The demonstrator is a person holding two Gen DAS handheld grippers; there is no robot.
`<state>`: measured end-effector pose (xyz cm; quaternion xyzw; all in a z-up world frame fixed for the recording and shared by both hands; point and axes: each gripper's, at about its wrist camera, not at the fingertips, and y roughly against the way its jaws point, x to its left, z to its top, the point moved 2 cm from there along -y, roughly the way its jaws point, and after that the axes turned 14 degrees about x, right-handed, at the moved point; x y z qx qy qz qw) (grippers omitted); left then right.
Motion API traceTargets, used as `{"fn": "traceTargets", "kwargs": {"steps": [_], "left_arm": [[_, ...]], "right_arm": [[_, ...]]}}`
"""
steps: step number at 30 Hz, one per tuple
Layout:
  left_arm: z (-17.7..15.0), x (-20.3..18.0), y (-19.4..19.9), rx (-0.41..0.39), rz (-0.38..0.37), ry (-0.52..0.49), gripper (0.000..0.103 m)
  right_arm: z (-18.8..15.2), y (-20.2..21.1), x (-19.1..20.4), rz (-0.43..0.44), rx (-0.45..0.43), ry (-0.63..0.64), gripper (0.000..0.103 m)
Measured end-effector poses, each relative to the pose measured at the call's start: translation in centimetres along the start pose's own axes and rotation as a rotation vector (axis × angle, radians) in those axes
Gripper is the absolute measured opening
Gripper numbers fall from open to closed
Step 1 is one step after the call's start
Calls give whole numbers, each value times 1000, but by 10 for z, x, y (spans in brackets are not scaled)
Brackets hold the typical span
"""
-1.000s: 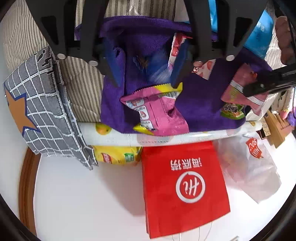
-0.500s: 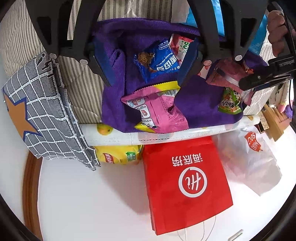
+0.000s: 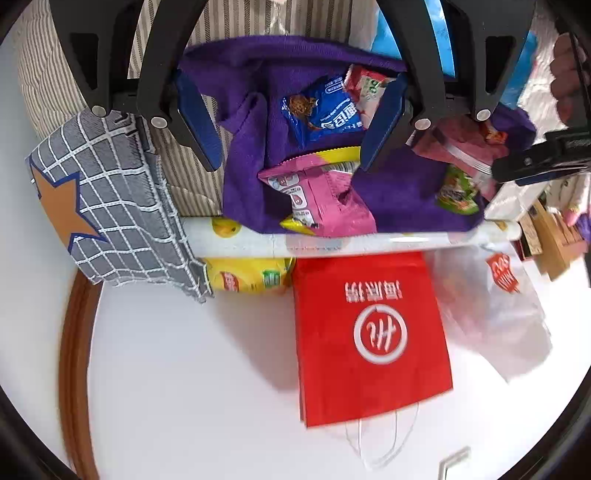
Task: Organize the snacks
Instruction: 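Carry both bags onto the purple towel and open both grippers, then grasp the pale pink wrapped snack with the right gripper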
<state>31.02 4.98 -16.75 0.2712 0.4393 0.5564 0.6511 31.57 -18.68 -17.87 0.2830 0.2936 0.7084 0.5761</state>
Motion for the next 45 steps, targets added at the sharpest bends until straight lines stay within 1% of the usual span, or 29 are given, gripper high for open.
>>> {"fn": "traceTargets", "kwargs": {"steps": [4,7,9,11,13,18,22,23,24,26,27,28,31,34,35,36,39,43,45], "left_arm": [[1,5,11,-48,-25,24,91],[3,8,14,-43,-62,42,91],[3,11,14,-33,-71,56,91],[4,12,14,-25,-85,57,91],[4,12,16,-20,-98,57,91],[3,9,21,-35,-115,42,91],[2,7,23,-32,-127,26,91],[2,6,23,-31,-133,23,91],[2,6,24,-32,-135,22,91],[2,6,24,-36,-134,19,91],[2,5,24,-37,-132,15,91],[1,4,23,-38,-130,9,91],[1,1,23,-39,-117,-8,91],[0,-3,26,-51,-108,-37,91],[-1,-4,28,-53,-108,-46,91],[-3,-6,31,-54,-112,-56,91],[-9,-5,36,-55,-111,-61,91],[-23,5,44,-31,-114,-58,91],[-32,12,50,-28,-96,-54,91]], "right_arm": [[-17,15,-14,-27,24,-30,77],[-36,18,-24,-57,81,-35,77],[-51,17,-29,-69,118,-35,77],[-66,15,-33,-79,153,-42,77],[-79,11,-37,-67,188,-54,77],[-100,-2,-41,-65,245,-86,77],[-113,-17,-36,-63,312,-74,77],[-116,-17,-34,-73,300,-65,77],[-118,-17,-32,-82,290,-53,76],[-118,-15,-31,-65,275,-44,67],[-117,-14,-31,-65,265,-44,53],[-116,-14,-31,-69,258,-42,48],[-113,-12,-32,-63,244,-40,38],[-111,-2,-32,-44,217,-41,33],[-111,4,-32,-29,203,-44,28],[-110,7,-32,-19,197,-45,26],[-112,13,-31,-6,201,-50,24],[-115,24,-30,9,191,-62,22],[-116,30,-31,27,181,-77,22]]}}
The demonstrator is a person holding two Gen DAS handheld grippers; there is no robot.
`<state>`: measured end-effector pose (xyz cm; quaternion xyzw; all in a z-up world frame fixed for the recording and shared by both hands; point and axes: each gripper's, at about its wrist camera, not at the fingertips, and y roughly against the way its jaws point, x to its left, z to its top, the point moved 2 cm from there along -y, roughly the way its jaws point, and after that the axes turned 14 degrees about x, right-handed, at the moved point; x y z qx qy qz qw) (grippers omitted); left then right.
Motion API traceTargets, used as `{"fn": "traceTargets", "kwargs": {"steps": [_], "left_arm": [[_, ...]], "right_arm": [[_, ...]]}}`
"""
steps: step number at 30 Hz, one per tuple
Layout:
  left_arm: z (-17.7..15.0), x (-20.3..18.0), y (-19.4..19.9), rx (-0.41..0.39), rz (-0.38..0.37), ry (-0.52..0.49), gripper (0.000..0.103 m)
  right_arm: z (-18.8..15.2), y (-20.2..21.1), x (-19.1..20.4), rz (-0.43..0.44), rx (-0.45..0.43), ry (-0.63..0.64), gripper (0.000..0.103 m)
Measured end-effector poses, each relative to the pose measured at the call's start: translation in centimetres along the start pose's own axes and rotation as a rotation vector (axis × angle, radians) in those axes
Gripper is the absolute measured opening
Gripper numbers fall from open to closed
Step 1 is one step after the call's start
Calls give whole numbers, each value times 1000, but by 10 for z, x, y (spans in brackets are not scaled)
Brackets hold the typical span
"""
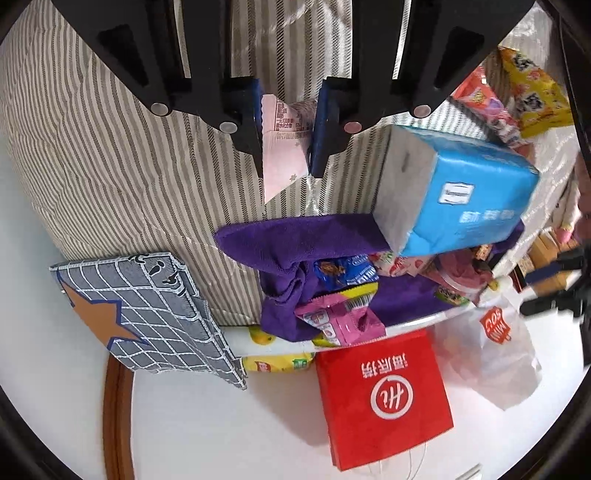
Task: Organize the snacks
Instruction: 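Grasp the pale pink wrapped snack with the right gripper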
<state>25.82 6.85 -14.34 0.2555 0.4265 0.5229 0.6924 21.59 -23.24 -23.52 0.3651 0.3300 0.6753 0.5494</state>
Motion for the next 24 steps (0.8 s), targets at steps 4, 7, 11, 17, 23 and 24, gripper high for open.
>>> {"fn": "traceTargets", "kwargs": {"steps": [4,7,11,17,23,24], "left_arm": [[-20,11,10,31,63,-2,91],[-39,20,16,47,94,3,91],[-64,25,8,98,137,-7,91],[-93,26,-13,158,145,-22,90],[-100,18,-33,178,179,-74,77],[-101,17,-35,182,184,-82,70]], "right_arm": [[-5,13,3,15,-20,-6,22],[-11,21,7,27,-34,-15,22],[-20,31,15,35,-45,-5,22],[-36,44,20,21,-64,1,22],[-46,35,16,24,-42,-12,22],[-46,33,14,28,-40,-18,22]]}}
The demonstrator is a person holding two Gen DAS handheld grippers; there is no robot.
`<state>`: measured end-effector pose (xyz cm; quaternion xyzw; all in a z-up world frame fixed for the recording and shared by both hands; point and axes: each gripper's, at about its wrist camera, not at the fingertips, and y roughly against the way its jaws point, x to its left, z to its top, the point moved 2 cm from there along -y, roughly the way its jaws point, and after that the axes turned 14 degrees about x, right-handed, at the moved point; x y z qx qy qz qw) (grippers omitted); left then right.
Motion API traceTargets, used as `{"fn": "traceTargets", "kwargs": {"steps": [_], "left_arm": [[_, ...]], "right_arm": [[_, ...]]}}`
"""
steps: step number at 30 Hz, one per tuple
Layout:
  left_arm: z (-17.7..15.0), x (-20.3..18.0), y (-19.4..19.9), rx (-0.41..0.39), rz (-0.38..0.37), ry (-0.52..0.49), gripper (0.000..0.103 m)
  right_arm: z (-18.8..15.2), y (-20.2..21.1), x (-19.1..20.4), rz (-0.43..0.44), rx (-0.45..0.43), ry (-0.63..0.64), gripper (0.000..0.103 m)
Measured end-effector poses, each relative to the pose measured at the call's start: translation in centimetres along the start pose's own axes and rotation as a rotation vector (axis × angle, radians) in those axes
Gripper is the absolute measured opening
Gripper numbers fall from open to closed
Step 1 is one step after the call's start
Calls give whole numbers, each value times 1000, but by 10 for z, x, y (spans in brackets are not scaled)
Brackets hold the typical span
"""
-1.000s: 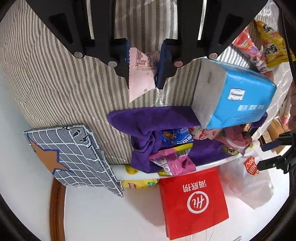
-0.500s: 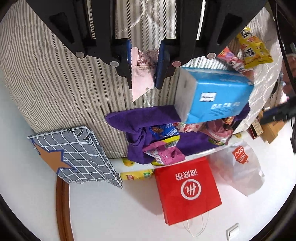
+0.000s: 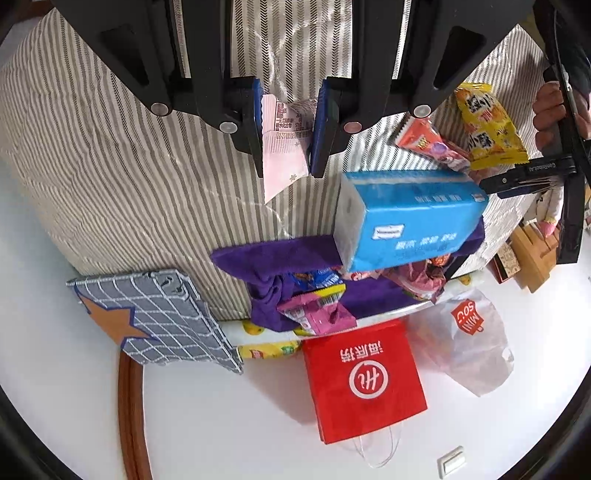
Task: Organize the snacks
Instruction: 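Grasp the pale pink wrapped snack with the right gripper, then grasp the pink peach snack packet with the left gripper while the right holds its snack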
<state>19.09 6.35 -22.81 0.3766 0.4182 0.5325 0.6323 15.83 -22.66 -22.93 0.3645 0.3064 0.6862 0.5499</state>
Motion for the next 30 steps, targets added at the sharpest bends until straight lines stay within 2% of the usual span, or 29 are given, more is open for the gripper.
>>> {"fn": "traceTargets", "kwargs": {"steps": [3,4,7,14,18,19,22,27,30], "left_arm": [[-1,-4,-5,-20,48,-17,62],[-2,-5,-6,-37,66,-25,55],[-1,-5,-4,-45,57,-31,44],[-1,1,-3,-54,12,1,44],[-1,2,-4,-57,1,9,44],[-1,2,-4,-57,-1,10,44],[-1,4,-3,-60,-10,15,44],[-2,3,-3,-60,-4,12,44],[-2,4,-2,-63,-10,15,44]], "right_arm": [[4,-8,-4,-11,-4,-3,22],[6,-11,-4,-18,-1,1,22],[13,-22,-5,-8,8,9,22],[14,-38,-6,12,37,5,25],[8,-40,-9,20,63,11,31],[7,-40,-11,27,73,10,36],[2,-41,-14,38,115,15,43],[-6,-35,-15,24,111,26,43],[-9,-31,-15,30,102,15,36]]}}
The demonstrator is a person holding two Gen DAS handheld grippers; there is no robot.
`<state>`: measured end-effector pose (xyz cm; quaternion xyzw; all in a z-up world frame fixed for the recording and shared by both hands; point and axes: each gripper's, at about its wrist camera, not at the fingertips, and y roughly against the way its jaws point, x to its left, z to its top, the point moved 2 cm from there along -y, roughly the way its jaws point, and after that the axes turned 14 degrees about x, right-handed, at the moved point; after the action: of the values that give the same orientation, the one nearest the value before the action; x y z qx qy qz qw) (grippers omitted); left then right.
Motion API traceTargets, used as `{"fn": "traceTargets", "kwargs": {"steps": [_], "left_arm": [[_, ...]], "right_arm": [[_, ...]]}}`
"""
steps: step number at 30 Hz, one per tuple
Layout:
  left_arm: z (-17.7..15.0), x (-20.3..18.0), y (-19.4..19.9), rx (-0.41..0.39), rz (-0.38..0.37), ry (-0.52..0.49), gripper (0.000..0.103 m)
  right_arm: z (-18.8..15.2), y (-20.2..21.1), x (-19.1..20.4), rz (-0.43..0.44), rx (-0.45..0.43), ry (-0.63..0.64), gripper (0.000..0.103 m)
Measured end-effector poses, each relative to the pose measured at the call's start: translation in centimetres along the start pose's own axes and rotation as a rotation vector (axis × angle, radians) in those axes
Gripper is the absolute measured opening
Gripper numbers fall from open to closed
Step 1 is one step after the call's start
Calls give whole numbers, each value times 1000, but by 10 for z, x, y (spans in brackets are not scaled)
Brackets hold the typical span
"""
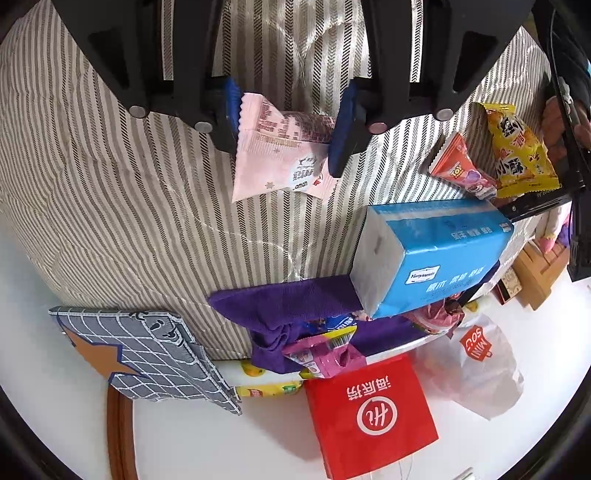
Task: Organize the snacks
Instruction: 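Grasp the pink peach snack packet with the left gripper while the right holds its snack, then carry both pink snacks toward the purple towel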
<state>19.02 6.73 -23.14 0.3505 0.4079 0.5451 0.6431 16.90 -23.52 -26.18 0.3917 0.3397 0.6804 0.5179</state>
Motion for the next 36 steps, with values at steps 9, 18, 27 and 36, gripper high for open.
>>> {"fn": "traceTargets", "kwargs": {"steps": [9,18,27,36], "left_arm": [[-2,3,4,-22,-14,16,42],[-11,5,23,-33,-45,23,42],[-25,-1,59,-52,-89,23,42],[-24,-34,86,-70,-152,-7,42]], "right_arm": [[-1,25,13,26,-68,26,19],[-3,47,24,19,-111,55,19],[1,68,44,47,-168,88,19],[8,92,61,60,-211,90,19]]}}
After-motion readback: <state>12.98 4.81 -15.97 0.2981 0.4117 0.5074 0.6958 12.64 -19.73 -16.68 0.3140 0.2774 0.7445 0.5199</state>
